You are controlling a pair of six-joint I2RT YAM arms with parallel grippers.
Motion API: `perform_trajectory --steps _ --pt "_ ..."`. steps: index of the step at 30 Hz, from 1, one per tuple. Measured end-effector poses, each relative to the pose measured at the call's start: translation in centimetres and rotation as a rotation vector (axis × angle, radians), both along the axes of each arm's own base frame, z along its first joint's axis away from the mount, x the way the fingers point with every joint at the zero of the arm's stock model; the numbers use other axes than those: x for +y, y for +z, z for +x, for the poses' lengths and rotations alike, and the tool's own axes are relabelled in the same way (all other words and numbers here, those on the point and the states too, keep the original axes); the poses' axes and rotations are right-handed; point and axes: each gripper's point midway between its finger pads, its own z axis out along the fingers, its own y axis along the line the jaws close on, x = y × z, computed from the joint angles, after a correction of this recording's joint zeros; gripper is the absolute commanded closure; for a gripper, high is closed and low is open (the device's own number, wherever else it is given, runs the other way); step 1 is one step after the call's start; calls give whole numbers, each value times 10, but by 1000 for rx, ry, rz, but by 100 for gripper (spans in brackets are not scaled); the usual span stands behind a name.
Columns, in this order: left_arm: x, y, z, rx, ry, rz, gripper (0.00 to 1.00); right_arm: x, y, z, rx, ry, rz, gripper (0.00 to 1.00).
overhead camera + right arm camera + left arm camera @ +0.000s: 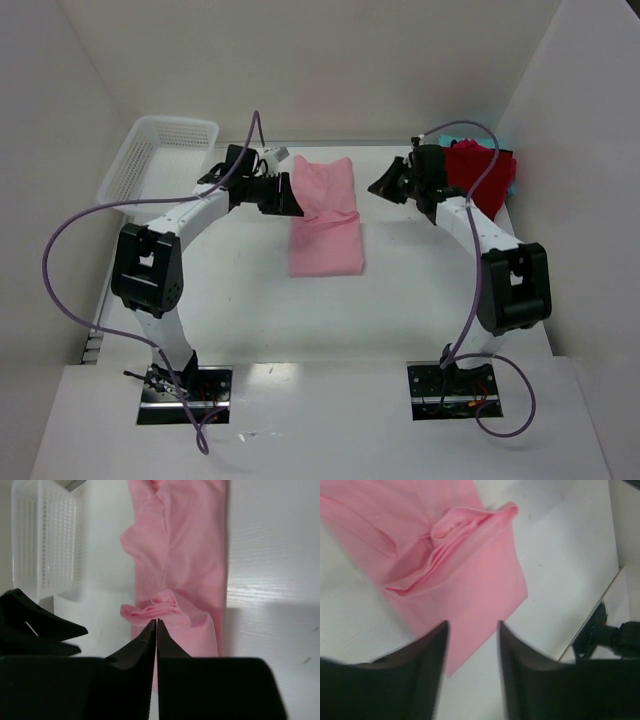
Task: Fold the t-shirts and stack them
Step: Fold the folded rectangular tshirt in 1/3 of the way
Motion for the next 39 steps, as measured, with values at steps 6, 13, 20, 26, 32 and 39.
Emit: perform_trajectory --steps 6,13,20,26,32,39 --pt "-26 -12 -32 16 -75 -18 76 13 3 -42 -27 85 -2 100" --pt "-37 -62 -33 138 -50 -19 78 50 -35 -71 57 209 -12 100" --pt "-36 -87 -20 170 12 7 76 58 -95 -63 185 224 -34 100" --pt "-37 -94 3 146 54 32 73 57 -115 -54 219 209 -63 100" --pt "-36 -94 26 115 79 33 73 64 -90 -25 134 202 -60 100" --pt "-16 -100 42 118 128 42 64 65 -109 -12 156 194 -81 100"
